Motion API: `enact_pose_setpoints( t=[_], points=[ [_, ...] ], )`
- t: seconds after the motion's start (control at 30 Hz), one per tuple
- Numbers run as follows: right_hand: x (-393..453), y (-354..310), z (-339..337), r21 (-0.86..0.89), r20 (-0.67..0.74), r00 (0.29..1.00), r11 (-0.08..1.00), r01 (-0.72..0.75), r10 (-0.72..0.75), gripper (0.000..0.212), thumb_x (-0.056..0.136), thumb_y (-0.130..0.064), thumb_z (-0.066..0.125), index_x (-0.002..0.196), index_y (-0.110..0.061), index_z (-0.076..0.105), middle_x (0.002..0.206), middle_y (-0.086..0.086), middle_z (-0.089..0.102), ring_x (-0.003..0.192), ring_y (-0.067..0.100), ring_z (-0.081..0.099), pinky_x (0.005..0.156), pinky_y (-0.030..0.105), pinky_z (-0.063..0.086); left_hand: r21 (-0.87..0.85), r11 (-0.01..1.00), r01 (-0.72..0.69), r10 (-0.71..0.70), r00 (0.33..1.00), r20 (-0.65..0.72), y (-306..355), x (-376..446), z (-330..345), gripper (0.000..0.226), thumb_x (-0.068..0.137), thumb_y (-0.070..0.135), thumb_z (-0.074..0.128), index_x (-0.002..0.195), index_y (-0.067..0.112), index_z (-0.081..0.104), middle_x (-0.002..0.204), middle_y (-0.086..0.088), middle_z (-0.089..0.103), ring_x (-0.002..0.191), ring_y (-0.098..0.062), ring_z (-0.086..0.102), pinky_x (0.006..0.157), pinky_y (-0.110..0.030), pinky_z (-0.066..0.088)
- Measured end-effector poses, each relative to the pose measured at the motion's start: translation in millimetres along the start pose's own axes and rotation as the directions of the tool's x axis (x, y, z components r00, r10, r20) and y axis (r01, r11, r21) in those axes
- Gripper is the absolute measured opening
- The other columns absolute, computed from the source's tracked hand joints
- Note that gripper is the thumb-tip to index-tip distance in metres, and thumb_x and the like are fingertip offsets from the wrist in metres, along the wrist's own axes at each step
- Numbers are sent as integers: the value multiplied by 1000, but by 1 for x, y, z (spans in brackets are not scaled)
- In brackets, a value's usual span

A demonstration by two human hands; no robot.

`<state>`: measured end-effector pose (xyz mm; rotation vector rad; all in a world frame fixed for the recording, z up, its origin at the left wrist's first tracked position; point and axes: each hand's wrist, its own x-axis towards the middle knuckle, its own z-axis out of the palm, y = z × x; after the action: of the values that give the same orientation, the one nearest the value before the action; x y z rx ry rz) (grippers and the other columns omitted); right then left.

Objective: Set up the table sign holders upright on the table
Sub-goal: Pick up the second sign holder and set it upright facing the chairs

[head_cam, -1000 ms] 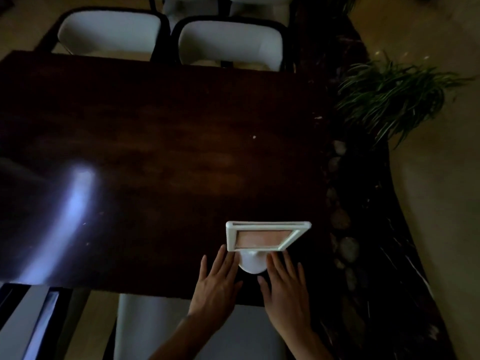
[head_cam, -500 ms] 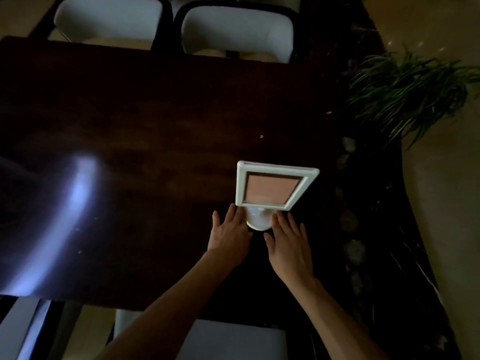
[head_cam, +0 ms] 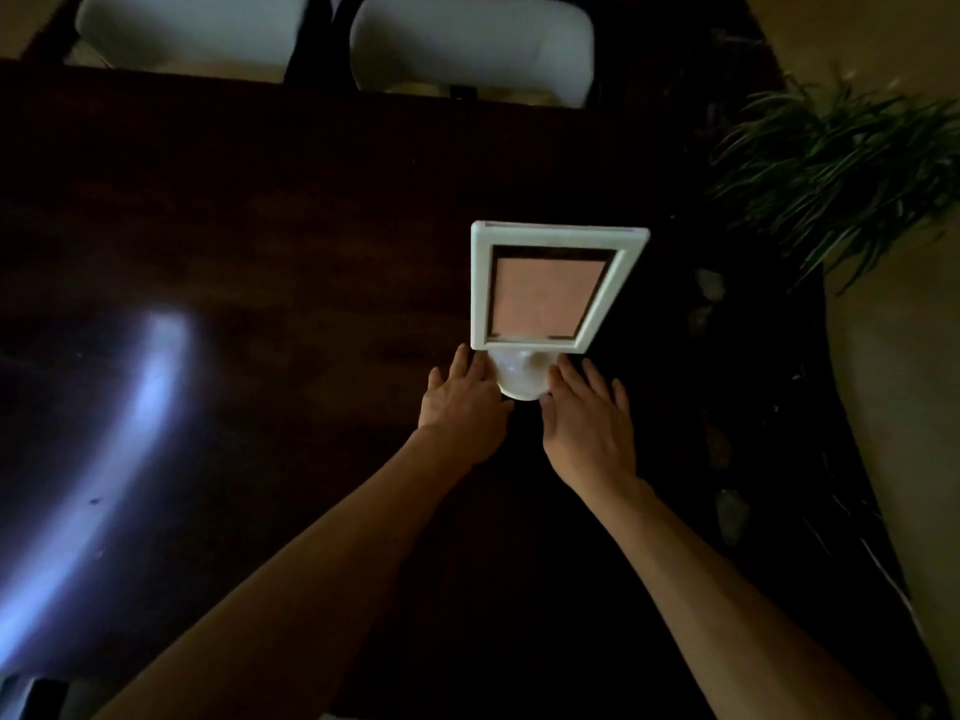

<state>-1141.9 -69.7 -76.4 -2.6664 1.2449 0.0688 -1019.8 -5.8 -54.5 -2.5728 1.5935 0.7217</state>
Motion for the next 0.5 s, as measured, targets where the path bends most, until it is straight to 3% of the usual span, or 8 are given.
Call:
enact_pose_setpoints(
  t=[0.27, 0.5],
  points=[
    [13, 0, -6, -6, 2, 1000, 1000, 7, -7, 42, 98, -27, 33, 137, -15, 42, 152, -2, 37, 138, 20, 32, 110, 43, 28, 93, 994, 49, -46, 998, -38, 2, 9, -14, 51, 96, 32, 43, 140, 10, 33, 148, -6, 36, 132, -30, 35, 105, -52, 33],
    [14, 2, -14, 11, 45, 999, 1000, 26, -26, 43, 96, -21, 39, 138, -15, 39, 152, -3, 34, 137, 20, 34, 104, 42, 36, 88, 992, 89, -84, 995, -61, 4, 7, -13, 54, 95, 31, 45, 143, 12, 28, 146, -13, 32, 130, -30, 36, 102, -51, 37]
  ],
)
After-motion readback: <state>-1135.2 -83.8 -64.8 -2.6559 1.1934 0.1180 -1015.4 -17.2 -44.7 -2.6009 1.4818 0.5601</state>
